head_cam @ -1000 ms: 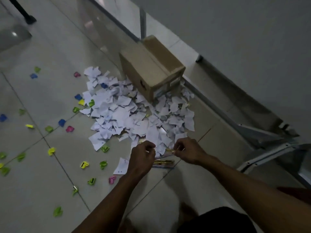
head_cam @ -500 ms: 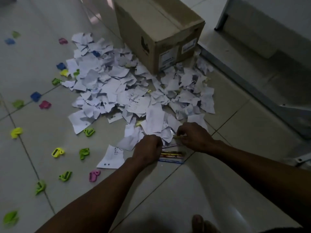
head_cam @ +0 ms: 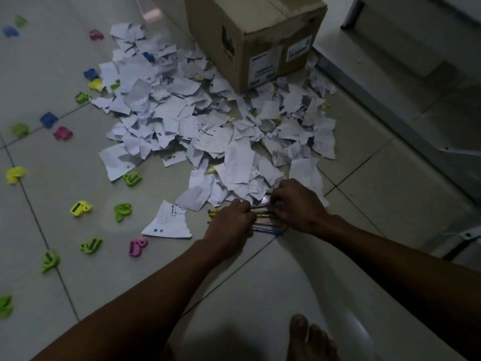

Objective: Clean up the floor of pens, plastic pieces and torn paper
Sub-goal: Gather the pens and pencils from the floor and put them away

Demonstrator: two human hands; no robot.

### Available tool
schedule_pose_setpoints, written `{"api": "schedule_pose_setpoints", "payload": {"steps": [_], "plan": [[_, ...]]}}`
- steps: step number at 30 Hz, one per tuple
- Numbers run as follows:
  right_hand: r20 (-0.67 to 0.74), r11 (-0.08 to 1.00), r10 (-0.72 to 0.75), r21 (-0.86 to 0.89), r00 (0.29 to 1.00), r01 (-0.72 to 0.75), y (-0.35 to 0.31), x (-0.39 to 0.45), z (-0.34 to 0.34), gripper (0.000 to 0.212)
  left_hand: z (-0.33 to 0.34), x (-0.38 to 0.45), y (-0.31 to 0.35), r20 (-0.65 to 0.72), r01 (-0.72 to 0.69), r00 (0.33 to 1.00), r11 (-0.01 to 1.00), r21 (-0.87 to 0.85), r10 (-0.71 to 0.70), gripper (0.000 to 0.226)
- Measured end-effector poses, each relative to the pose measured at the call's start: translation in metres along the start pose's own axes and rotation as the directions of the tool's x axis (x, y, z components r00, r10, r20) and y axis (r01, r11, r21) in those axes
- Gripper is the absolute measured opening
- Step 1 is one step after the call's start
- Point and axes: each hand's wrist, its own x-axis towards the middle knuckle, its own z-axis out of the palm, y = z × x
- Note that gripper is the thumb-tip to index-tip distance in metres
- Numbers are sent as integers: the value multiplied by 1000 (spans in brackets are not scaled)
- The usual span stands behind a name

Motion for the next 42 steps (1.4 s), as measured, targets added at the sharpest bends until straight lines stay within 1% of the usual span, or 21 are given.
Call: {"api": "schedule_pose_setpoints", "payload": {"steps": [3, 6, 8, 9, 11, 13, 17, 19, 21, 24, 26, 28, 30, 33, 35, 37, 39, 41, 42], "plan": [[-7, 1000, 18, 15, 1000, -18, 1, -5, 1, 13, 5, -3, 1, 30, 14, 999, 999, 50, -15, 21], [-31, 999, 39, 35, 999, -38, 5, -8, 3, 11, 9, -9, 4, 15, -3, 1000, 992, 124, 2, 18], [-52, 998, 45, 37, 998, -43, 7, -9, 5, 9, 13, -14, 8, 15, -7, 1000, 982, 191, 4, 20], [-65, 998, 46, 40, 997, -44, 7, -10, 7, 9, 15, -16, 11, 37, -10, 999, 974, 227, 2, 23], [-90, 998, 48, 53, 995, -43, 8, -10, 9, 9, 19, -20, 17, 76, -38, 997, 958, 284, 17, 25], [-107, 996, 54, 75, 993, -46, 10, -10, 10, 9, 21, -19, 20, 91, -89, 994, 942, 323, 62, 25], [-158, 988, 69, 146, 985, -46, 10, -11, 10, 7, 26, -16, 14, 5, -90, 996, 932, 350, 94, 22], [-189, 980, 96, 190, 977, -60, 10, -11, 11, 7, 26, -16, 12, 0, -94, 995, 933, 347, 100, 17], [-212, 970, 127, 232, 969, -76, 11, -10, 12, 8, 26, -18, 9, -27, -82, 995, 944, 320, 96, 19], [-218, 958, 141, 276, 966, -78, 11, -10, 14, 8, 21, -22, 3, -101, -60, 991, 971, 231, 85, 19], [-215, 951, 144, 300, 966, -75, 9, -12, 15, 8, 17, -24, -1, -145, -12, 989, 990, 142, 33, 19], [-202, 944, 135, 324, 970, -64, 5, -16, 17, 9, 12, -23, -6, -165, 67, 984, 997, 28, -61, 28], [-175, 952, 78, 306, 982, -22, 1, -21, 20, 12, 4, -21, -8, -257, 85, 961, 994, -66, -100, 34], [-121, 978, -62, 189, 991, 84, -7, -30, 28, 17, 1, -19, -11, -260, 129, 946, 961, -243, -193, 26], [-99, 986, -107, 118, 989, 119, -12, -33, 33, 19, 1, -22, -12, -303, 133, 928, 952, -276, -217, 23], [-102, 988, -118, 84, 988, 127, -15, -33, 38, 18, 2, -27, -12, -292, 78, 945, 971, -226, -144, 21], [-95, 991, -108, 73, 990, 115, -15, -33, 42, 18, 8, -36, -10, -252, -34, 968, 987, -155, -6, 30], [-96, 992, -91, 78, 991, 99, -14, -32, 44, 15, 19, -44, -8, -148, -134, 981, 990, -46, 125, 42], [-110, 992, -87, 83, 990, 97, -14, -32, 44, 12, 25, -48, -7, -86, -161, 983, 987, 7, 161, 45]]}}
